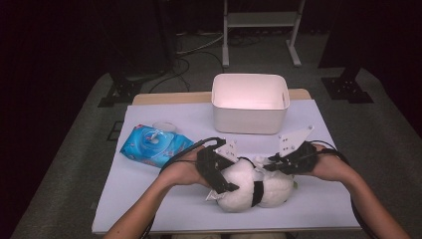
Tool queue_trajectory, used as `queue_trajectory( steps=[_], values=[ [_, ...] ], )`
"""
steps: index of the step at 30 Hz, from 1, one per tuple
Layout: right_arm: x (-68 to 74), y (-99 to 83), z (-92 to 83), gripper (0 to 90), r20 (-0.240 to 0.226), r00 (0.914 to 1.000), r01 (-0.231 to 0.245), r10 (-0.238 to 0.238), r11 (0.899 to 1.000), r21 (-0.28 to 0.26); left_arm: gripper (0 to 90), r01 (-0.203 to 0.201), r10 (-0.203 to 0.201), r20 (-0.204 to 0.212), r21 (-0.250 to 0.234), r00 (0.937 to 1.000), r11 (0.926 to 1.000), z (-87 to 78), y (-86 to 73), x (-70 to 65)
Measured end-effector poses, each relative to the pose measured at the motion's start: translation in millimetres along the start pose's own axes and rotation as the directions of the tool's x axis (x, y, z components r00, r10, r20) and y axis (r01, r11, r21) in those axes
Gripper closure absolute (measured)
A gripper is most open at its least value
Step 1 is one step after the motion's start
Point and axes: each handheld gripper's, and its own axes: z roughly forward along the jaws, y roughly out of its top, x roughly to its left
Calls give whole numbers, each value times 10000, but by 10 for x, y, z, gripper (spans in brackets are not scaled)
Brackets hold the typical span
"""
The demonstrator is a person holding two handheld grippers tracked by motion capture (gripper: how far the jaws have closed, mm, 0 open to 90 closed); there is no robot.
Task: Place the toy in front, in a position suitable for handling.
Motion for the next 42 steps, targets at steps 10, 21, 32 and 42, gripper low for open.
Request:
queue_trajectory(
  steps=[10,21,32,42],
  values=[
    [14,-261,-81,792,30,9964,-849,849,9963,100,141,-200,204,-135,303,9997,9993,4,194,95],
    [51,-434,-78,801,-157,9897,-1427,1422,9893,-290,140,-137,187,-530,929,9984,9956,11,310,173],
    [185,-433,-43,804,-220,9906,-1362,1353,9896,-471,90,135,-125,-113,943,9999,9955,12,311,166],
    [233,-315,-116,795,-15,9983,-581,581,9955,-755,132,25,-25,4,938,10000,9956,37,224,9]
  ],
)
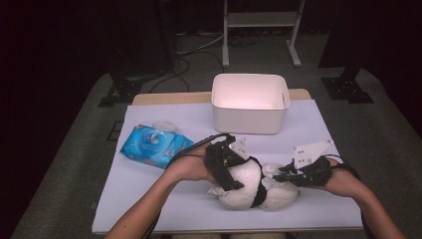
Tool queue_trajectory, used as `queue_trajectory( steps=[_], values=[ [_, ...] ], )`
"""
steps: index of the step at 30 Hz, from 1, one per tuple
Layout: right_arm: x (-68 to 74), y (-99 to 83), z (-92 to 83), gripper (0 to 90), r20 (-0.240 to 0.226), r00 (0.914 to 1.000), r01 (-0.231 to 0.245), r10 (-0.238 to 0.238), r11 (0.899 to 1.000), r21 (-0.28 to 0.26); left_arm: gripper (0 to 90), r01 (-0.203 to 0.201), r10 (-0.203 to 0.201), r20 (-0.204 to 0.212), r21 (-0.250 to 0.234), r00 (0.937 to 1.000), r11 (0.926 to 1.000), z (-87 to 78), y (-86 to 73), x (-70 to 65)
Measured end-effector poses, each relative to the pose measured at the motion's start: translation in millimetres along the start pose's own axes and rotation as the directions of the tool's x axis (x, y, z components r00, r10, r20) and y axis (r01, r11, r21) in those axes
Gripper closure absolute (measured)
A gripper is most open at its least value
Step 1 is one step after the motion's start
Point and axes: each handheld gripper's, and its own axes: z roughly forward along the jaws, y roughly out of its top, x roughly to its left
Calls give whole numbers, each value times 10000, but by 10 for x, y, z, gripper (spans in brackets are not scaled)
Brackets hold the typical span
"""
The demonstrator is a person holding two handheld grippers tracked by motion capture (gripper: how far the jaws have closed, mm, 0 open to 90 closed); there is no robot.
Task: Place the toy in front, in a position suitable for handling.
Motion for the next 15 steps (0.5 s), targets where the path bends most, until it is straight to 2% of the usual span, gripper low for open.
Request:
queue_trajectory(
  steps=[4,5,7,8,9,11,14,15],
  values=[
    [-15,119,46,794,-192,9996,207,-206,9998,28,131,-101,101,46,-67,9999,9999,6,-35,-35],
    [-22,235,133,792,-325,9984,462,-456,9987,193,131,-130,130,10,-27,9999,9999,17,-55,-58],
    [-50,320,184,790,-422,9973,607,-603,9981,82,130,-123,124,22,-131,9999,9998,16,-85,-73],
    [-50,320,184,790,-422,9973,607,-603,9981,82,130,-123,124,22,-131,9999,9998,16,-85,-73],
    [-81,423,228,791,-494,9969,607,-618,9979,-231,126,-135,137,67,-241,9999,9996,15,-103,-79],
    [-96,489,269,790,-589,9962,618,-638,9975,-354,126,-216,217,33,-319,9998,9993,7,-132,-97],
    [-127,526,305,789,-673,9948,761,-769,9970,-148,126,-91,93,42,-444,9999,9990,10,-175,-88],
    [-134,518,297,788,-687,9954,666,-671,9977,-97,126,-73,75,47,-470,10000,9989,11,-181,-89]
  ],
)
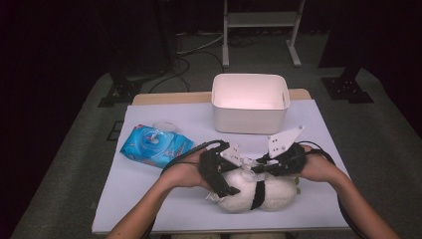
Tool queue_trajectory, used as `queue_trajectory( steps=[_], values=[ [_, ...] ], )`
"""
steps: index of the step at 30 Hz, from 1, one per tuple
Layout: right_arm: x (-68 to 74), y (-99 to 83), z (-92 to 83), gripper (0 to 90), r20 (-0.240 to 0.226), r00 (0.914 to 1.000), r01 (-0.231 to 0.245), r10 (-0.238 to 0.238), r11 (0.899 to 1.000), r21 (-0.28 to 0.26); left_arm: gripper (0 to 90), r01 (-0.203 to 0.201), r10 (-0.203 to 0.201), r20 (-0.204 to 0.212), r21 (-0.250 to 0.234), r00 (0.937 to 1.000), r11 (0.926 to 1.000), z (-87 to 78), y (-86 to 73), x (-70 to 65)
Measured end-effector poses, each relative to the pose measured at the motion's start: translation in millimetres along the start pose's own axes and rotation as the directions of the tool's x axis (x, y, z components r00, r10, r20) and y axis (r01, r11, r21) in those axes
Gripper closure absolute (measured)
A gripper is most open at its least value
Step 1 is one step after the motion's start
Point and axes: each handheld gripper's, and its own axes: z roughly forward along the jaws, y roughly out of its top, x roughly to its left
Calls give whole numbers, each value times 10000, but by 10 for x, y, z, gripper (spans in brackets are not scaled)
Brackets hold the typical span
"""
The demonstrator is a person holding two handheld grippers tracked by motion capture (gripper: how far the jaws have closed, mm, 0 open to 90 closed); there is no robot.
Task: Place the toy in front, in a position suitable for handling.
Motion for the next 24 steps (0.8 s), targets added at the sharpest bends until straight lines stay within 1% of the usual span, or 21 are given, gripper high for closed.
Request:
queue_trajectory(
  steps=[1,3,4,5,7,8,9,10,16,18,19,21,24],
  values=[
    [-7,-11,-12,788,23,10000,-10,10,10000,83,127,13,-13,4,-6,10000,10000,1,-6,-1],
    [-10,-65,-42,787,205,9998,36,-47,9985,543,127,25,-25,-5,6,10000,10000,1,-11,0],
    [-9,-112,-67,787,288,9996,-99,75,9963,853,127,38,-38,-11,3,10000,10000,0,-11,-1],
    [-16,-160,-92,787,338,9994,-88,53,9946,1035,127,38,-38,-19,-17,10000,10000,0,-10,-1],
    [-20,-249,-157,787,404,9982,-469,435,9951,871,127,50,-50,-8,-44,10000,10000,11,0,5],
    [-20,-249,-157,787,404,9982,-469,435,9951,871,128,50,-50,-8,-44,10000,10000,11,0,5],
    [-23,-316,-218,787,481,9976,-543,507,9955,771,128,54,-54,-11,-17,10000,10000,10,1,9],
    [-24,-344,-247,786,539,9965,-671,634,9953,698,128,67,-67,-2,-24,10000,10000,11,-1,11],
    [-52,-530,-376,786,657,9916,-1149,1116,9922,489,128,24,-24,-5,21,10000,10000,7,-5,11],
    [-56,-592,-401,786,707,9892,-1317,1286,9904,415,128,50,-50,10,-6,10000,10000,7,-8,16],
    [-55,-622,-412,786,722,9874,-1438,1411,9890,347,128,-10,10,4,31,10000,10000,4,-8,17],
    [-57,-676,-431,786,709,9863,-1512,1492,9882,237,128,-4,4,-17,15,10000,10000,5,-8,8],
    [-51,-743,-469,786,790,9825,-1711,1689,9850,218,128,21,-21,-23,-3,10000,10000,3,-17,3]
  ],
)
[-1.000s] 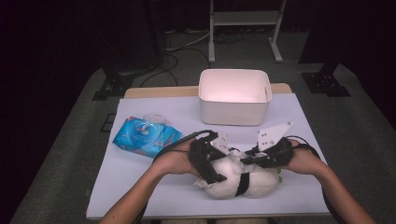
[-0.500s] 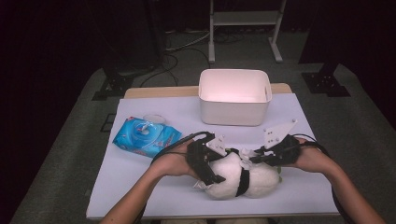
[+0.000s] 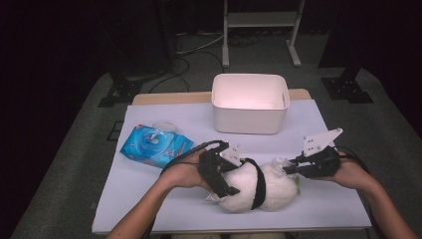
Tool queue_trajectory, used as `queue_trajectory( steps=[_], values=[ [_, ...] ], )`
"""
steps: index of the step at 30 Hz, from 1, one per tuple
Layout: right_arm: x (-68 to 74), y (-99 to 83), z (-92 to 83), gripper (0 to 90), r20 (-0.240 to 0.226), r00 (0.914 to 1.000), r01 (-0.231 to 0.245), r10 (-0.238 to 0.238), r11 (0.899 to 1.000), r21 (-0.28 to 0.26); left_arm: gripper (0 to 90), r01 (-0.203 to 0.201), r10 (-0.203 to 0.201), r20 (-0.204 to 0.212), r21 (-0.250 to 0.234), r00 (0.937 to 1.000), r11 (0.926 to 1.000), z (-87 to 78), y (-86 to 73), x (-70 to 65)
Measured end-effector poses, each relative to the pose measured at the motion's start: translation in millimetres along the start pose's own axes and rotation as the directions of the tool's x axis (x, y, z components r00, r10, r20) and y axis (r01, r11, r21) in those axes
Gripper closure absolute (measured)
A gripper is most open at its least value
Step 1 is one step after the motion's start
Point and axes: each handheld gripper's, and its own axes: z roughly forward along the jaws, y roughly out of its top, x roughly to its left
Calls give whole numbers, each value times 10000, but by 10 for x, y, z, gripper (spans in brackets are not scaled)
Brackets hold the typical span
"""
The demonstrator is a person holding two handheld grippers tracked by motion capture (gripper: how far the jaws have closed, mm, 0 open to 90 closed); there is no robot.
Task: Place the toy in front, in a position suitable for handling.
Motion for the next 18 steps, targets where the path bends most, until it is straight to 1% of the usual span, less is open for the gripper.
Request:
queue_trajectory(
  steps=[3,7,8,12,15,17,18],
  values=[
    [-8,-84,-37,786,131,9998,-177,177,9998,31,128,16,-16,46,-22,10000,10000,-2,-8,7],
    [-17,-206,-71,786,166,9990,-426,425,9991,12,128,1,-1,48,5,10000,10000,-2,-2,10],
    [-16,-234,-76,786,180,9983,-550,550,9985,15,128,13,-13,56,2,10000,10000,-2,-3,13],
    [-16,-318,-77,783,213,9970,-741,739,9972,90,128,36,-36,67,-3,10000,10000,-2,0,19],
    [-9,-296,-94,784,234,9976,-651,647,9978,151,127,-42,42,72,51,10000,10000,-2,9,19],
    [-9,-249,-97,784,331,9986,-426,419,9989,201,127,-38,37,48,73,10000,10000,-2,17,19],
    [-10,-214,-97,784,289,9990,-334,330,9993,148,126,-74,74,41,44,10000,10000,-3,25,18]
  ],
)
